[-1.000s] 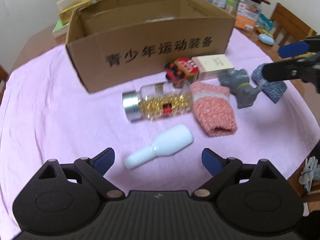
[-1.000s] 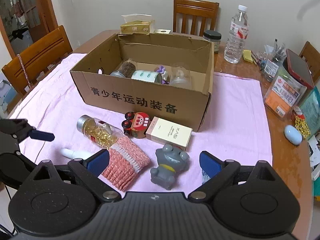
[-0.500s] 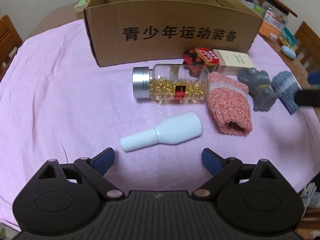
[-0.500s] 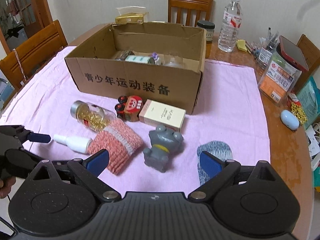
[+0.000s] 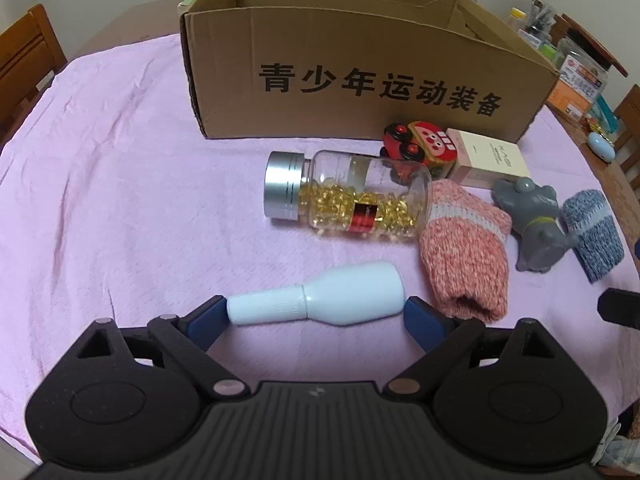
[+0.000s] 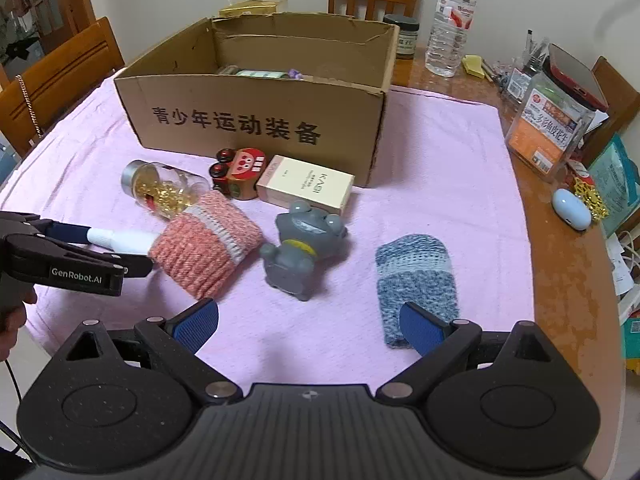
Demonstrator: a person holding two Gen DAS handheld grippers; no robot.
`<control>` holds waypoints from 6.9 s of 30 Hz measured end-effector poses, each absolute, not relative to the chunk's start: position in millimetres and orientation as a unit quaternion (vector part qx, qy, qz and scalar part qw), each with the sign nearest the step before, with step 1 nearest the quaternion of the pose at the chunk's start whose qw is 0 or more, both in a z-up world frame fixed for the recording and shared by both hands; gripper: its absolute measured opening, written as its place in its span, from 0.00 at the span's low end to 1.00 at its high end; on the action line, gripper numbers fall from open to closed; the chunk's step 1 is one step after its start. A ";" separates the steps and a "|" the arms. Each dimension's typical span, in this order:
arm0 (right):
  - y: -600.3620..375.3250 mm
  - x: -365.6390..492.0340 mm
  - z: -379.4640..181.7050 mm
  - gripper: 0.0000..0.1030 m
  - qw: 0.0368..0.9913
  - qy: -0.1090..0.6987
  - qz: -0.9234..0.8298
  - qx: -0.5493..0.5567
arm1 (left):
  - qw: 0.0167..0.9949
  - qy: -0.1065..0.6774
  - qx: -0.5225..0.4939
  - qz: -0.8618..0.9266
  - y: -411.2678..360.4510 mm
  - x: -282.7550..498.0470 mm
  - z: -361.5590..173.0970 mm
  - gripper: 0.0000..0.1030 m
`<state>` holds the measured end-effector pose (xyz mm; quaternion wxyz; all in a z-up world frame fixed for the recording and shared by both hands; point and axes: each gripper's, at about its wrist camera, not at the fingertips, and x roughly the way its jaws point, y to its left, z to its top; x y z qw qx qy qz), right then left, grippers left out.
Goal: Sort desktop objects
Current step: 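Grasp the white plastic bottle with left tool while right tool grasps the blue knit sock, then carry the white bottle and blue sock into the cardboard box and open both tools, then withdraw both tools from the box back over the table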
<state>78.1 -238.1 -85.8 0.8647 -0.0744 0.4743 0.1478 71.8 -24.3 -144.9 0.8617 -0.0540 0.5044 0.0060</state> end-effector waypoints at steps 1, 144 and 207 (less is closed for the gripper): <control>-240.2 78.8 -85.3 0.96 0.866 0.473 0.145 -0.075 | 0.862 0.504 -0.058 0.009 -24.9 72.9 -145.1 0.92; -200.4 265.1 -21.1 0.67 0.876 0.431 0.194 -0.101 | 0.894 0.414 0.097 -0.140 -27.5 294.5 -3.3 0.93; -203.5 178.3 -26.0 0.96 0.884 0.419 0.185 -0.091 | 0.865 0.458 0.085 -0.185 -23.2 179.4 -16.1 0.95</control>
